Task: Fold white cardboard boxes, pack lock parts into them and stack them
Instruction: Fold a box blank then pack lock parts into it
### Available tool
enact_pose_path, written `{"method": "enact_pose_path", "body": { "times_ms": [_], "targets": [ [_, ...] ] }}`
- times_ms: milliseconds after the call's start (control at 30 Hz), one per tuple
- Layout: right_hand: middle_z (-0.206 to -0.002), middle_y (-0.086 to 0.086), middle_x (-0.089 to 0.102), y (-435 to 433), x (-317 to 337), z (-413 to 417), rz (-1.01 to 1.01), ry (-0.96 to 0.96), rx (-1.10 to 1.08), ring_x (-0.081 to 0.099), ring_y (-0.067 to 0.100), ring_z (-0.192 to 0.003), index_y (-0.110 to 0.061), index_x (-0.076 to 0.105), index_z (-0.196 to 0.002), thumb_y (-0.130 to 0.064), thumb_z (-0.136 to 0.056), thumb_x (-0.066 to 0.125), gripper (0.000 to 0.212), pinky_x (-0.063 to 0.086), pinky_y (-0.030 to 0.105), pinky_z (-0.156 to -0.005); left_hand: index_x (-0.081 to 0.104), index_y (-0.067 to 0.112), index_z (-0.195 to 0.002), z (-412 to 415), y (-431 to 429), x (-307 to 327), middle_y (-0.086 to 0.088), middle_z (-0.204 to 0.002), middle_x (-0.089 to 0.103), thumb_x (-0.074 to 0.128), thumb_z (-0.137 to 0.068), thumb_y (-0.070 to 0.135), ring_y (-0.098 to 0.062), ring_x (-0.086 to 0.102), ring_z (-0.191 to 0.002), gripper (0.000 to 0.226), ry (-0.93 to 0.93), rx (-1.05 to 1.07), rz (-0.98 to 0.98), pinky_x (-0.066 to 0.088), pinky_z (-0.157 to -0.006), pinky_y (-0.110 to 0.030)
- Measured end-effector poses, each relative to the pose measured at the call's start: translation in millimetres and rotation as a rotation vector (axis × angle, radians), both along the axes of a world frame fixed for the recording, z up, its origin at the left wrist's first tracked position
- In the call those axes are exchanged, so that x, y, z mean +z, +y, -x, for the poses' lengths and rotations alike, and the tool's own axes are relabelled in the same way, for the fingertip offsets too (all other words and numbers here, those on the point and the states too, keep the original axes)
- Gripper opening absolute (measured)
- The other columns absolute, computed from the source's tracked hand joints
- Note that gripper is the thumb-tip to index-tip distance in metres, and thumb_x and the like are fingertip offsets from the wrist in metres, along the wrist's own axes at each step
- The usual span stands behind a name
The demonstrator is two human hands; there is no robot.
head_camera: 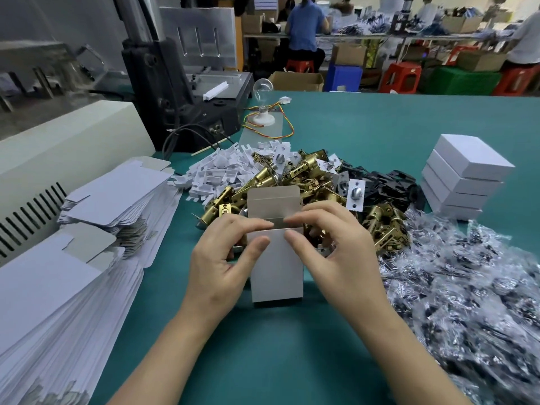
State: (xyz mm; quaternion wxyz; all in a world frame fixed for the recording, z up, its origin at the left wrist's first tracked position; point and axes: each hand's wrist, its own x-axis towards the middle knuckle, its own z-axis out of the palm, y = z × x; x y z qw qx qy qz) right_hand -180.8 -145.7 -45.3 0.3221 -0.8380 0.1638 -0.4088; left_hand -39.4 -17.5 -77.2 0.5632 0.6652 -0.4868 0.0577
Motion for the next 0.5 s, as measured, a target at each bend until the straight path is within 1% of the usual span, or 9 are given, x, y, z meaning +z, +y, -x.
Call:
{"method": "enact_pose_path", "body": {
  "times_ms": [67, 167, 200, 267, 333, 367, 433, 500],
  "targets": [
    [-0.106, -0.010, 0.061, 1, -1, -1, 0.026, 0.015, 0.020, 0.060, 0.011, -0.107, -0.018, 0.075, -0.100, -0.023, -0.093, 0.074, 0.008, 0.050, 0.026, -0.090, 0.074, 0.029, -0.108, 0, 0, 1, 0.012, -0.103, 0.070, 0.058, -0.104, 0.039, -0.019, 0.065, -0.101, 0.020, 0.005, 0.001, 0.001, 0.044, -0.083, -0.022],
    [-0.105, -0.008, 0.059, 4, -2, -1, 0.028, -0.008, 0.010, 0.057, 0.012, -0.109, -0.016, 0.075, -0.094, -0.024, -0.096, 0.066, 0.012, 0.047, 0.027, -0.092, 0.074, 0.028, -0.099, 2, -1, 3, 0.015, -0.100, 0.067, 0.053, -0.106, 0.038, -0.019, 0.064, -0.103, 0.025, 0.023, 0.001, 0.006, 0.045, -0.086, -0.026],
    [-0.105, -0.007, 0.059, 4, -3, 0, 0.034, -0.019, -0.005, 0.056, 0.012, -0.109, -0.015, 0.075, -0.092, -0.024, -0.097, 0.063, 0.015, 0.046, 0.026, -0.093, 0.074, 0.029, -0.096, 3, -1, 3, 0.016, -0.101, 0.066, 0.051, -0.106, 0.037, -0.018, 0.063, -0.105, 0.026, 0.023, 0.006, 0.013, 0.046, -0.087, -0.026],
    [-0.108, -0.005, 0.057, 4, -2, 1, 0.016, -0.025, -0.020, 0.054, 0.012, -0.112, -0.016, 0.076, -0.090, -0.024, -0.098, 0.061, 0.019, 0.046, 0.026, -0.094, 0.075, 0.030, -0.095, 4, 0, 5, 0.017, -0.110, 0.063, 0.048, -0.107, 0.035, -0.018, 0.062, -0.112, 0.030, 0.026, 0.017, 0.028, 0.047, -0.091, -0.026],
    [-0.112, -0.006, 0.055, 5, 0, 2, -0.080, -0.020, 0.016, 0.054, 0.011, -0.115, -0.019, 0.076, -0.088, -0.025, -0.098, 0.060, 0.020, 0.046, 0.023, -0.091, 0.076, 0.029, -0.096, 6, 1, 7, 0.020, -0.119, 0.058, 0.047, -0.107, 0.033, -0.017, 0.060, -0.120, 0.031, -0.001, 0.035, 0.050, 0.046, -0.095, -0.026],
    [-0.113, -0.008, 0.055, 5, 1, 3, -0.133, -0.019, 0.045, 0.055, 0.010, -0.116, -0.020, 0.076, -0.088, -0.025, -0.099, 0.060, 0.020, 0.045, 0.019, -0.088, 0.075, 0.029, -0.097, 8, 1, 9, 0.022, -0.121, 0.057, 0.048, -0.107, 0.031, -0.015, 0.059, -0.121, 0.029, -0.037, 0.050, 0.063, 0.045, -0.097, -0.025],
    [-0.113, -0.013, 0.056, 7, 3, 3, -0.211, -0.023, 0.088, 0.055, 0.006, -0.116, -0.022, 0.076, -0.088, -0.021, -0.101, 0.061, 0.020, 0.041, 0.010, -0.083, 0.073, 0.028, -0.104, 10, 1, 9, 0.023, -0.120, 0.058, 0.052, -0.107, 0.027, -0.012, 0.059, -0.117, 0.021, -0.113, 0.083, 0.087, 0.045, -0.096, -0.026],
    [-0.111, -0.016, 0.058, 7, 3, 3, -0.248, -0.031, 0.110, 0.056, 0.006, -0.116, -0.023, 0.076, -0.089, -0.020, -0.101, 0.060, 0.021, 0.039, 0.009, -0.082, 0.066, 0.027, -0.118, 11, 1, 7, 0.023, -0.119, 0.061, 0.057, -0.105, 0.026, -0.010, 0.061, -0.110, 0.016, -0.116, 0.103, 0.115, 0.046, -0.091, -0.025]
  ]
}}
